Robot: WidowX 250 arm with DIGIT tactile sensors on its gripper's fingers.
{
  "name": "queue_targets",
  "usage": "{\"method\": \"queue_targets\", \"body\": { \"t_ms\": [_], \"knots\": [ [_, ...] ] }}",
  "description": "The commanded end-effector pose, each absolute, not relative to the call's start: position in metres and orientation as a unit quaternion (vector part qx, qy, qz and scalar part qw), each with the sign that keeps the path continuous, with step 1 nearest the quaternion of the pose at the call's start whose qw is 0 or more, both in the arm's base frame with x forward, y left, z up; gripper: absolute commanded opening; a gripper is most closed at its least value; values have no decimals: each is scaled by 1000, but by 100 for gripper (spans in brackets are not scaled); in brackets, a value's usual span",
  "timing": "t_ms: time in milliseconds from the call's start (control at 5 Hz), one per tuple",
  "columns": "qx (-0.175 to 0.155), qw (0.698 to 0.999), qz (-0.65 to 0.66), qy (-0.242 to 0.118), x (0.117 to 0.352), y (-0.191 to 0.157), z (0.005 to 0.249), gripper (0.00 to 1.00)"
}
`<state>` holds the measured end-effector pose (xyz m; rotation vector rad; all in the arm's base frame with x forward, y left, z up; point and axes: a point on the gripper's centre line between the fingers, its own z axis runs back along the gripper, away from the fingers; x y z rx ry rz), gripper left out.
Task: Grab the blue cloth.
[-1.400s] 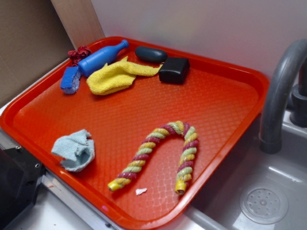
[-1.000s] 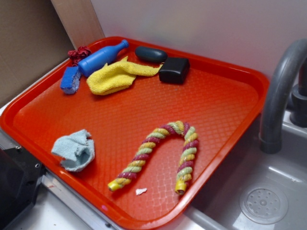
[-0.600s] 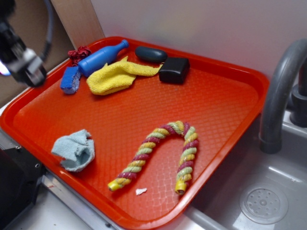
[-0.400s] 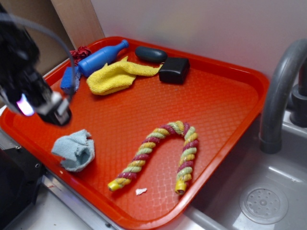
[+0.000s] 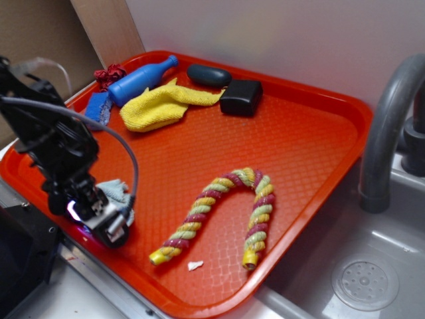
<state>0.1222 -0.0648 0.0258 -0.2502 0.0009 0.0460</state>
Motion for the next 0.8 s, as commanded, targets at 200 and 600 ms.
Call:
{"method": "queue_targets", "body": {
  "t_ms": [200, 600],
  "knots": [
    [-54, 996, -27, -65, 156, -59, 34, 0],
    [15, 995, 50, -83, 175, 13, 118, 0]
  ]
}}
